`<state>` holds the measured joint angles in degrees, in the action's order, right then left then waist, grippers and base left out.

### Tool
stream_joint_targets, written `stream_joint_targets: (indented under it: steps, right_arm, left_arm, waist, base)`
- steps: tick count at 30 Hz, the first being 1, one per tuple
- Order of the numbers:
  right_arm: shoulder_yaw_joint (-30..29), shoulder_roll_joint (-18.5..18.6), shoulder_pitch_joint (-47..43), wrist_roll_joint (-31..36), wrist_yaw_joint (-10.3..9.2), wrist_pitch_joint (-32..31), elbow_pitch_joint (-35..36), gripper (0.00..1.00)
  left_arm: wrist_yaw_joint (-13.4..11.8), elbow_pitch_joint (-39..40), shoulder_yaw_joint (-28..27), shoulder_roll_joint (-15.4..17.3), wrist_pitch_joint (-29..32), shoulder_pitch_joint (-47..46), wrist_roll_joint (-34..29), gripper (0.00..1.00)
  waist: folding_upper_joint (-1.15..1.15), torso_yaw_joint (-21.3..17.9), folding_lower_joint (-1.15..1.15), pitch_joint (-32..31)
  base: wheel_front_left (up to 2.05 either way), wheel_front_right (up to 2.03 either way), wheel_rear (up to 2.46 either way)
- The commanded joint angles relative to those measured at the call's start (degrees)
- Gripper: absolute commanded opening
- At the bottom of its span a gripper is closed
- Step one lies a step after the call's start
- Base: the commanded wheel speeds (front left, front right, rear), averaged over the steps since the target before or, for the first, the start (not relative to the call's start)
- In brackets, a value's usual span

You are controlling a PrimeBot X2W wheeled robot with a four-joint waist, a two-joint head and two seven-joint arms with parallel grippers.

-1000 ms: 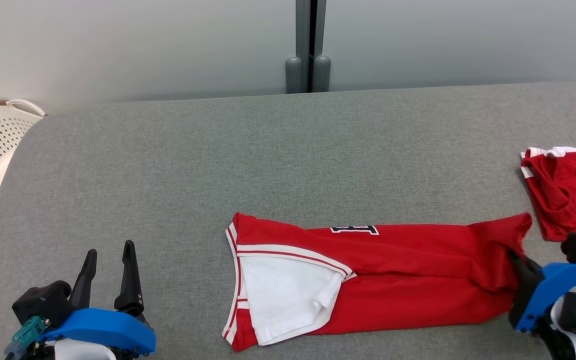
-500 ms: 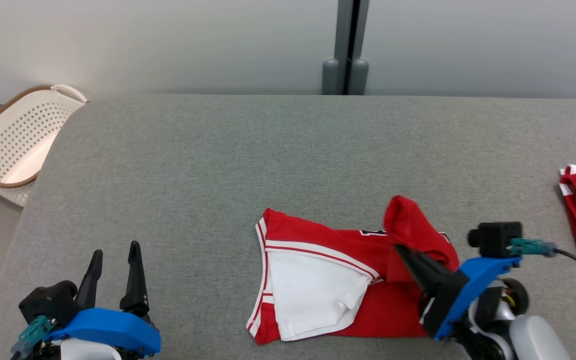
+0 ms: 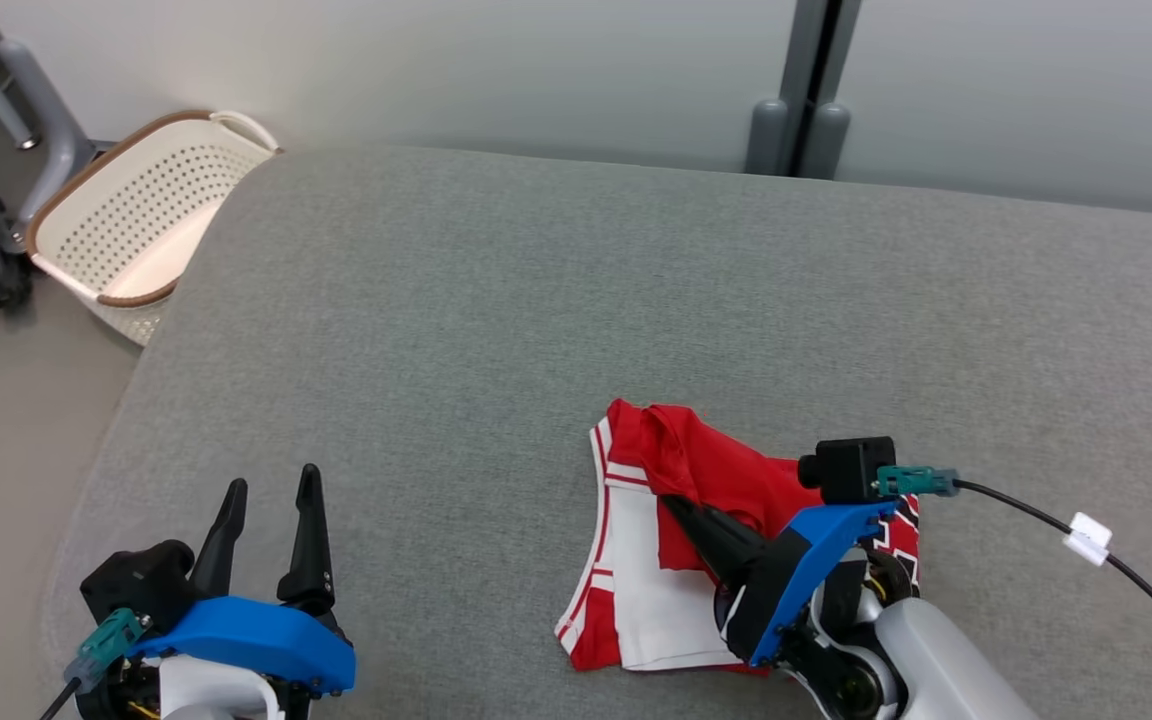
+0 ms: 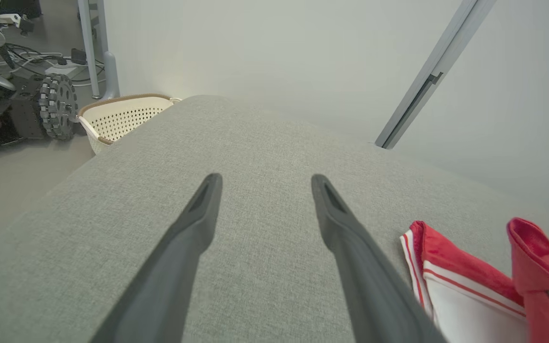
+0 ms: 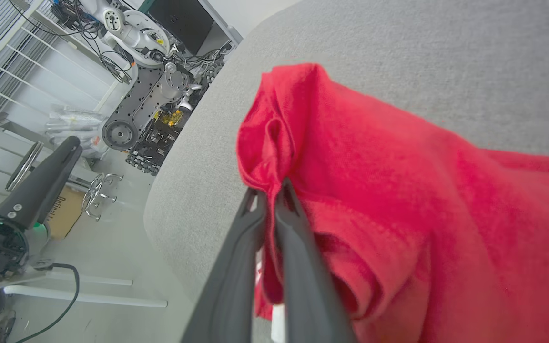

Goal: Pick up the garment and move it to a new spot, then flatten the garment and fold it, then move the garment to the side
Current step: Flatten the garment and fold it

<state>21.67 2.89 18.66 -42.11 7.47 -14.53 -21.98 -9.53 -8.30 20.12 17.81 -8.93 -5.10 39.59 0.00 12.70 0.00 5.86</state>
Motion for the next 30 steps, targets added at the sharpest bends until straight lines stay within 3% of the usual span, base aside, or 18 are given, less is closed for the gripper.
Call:
stream_joint_targets:
  steps: [1, 6, 7, 8, 9, 19, 30]
  right_arm:
    - [1.55, 0.07, 2.28, -1.70, 0.05, 2.11, -3.05, 0.00]
    - [4.66, 0.03, 5.59, -4.07, 0.05, 5.68, -9.55, 0.00]
    - [5.45, 0.03, 6.28, -4.72, 0.05, 6.47, -10.85, 0.13]
    - [6.34, 0.04, 6.92, -5.35, 0.05, 7.23, -12.02, 0.49]
    - [7.25, 0.03, 7.56, -5.95, 0.05, 7.96, -12.97, 1.00]
    - [13.21, 0.05, 10.69, -8.91, 0.05, 15.95, -14.62, 1.00]
    - [4.24, 0.03, 9.13, 9.13, 0.04, 26.07, -18.84, 1.00]
  left_arm:
    - [0.40, -0.60, 0.28, -0.18, -0.40, -0.97, -0.13, 1.00]
    - [0.58, -1.50, 0.63, -0.39, -0.63, -1.11, -0.15, 1.00]
    - [0.67, -1.72, 0.69, -0.43, -0.74, -1.07, -0.12, 1.00]
    - [0.75, -1.84, 0.76, -0.48, -0.83, -1.04, -0.09, 1.00]
    - [0.76, -1.99, 0.83, -0.52, -0.87, -0.98, -0.06, 1.00]
    - [0.15, -2.69, 0.86, 0.06, -0.96, 0.04, 0.06, 1.00]
    - [-0.27, -1.81, 1.64, 0.36, -0.45, 0.83, 0.05, 1.00]
  waist:
    - [0.00, 1.02, 0.00, 0.25]
    - [0.00, 1.95, 0.00, 0.01]
    - [0.00, 2.07, 0.00, -0.08]
    - [0.00, 2.14, 0.00, -0.17]
    - [0.00, 2.17, 0.00, -0.29]
    - [0.00, -0.51, 0.00, -2.14]
    - [0.00, -3.49, 0.00, -2.98]
  base:
    - [0.00, 0.00, 0.00]
    - [0.00, 0.00, 0.00]
    - [0.00, 0.00, 0.00]
    - [0.00, 0.00, 0.00]
    - [0.00, 0.00, 0.00]
    - [0.00, 0.00, 0.00]
    - [0.00, 0.00, 0.00]
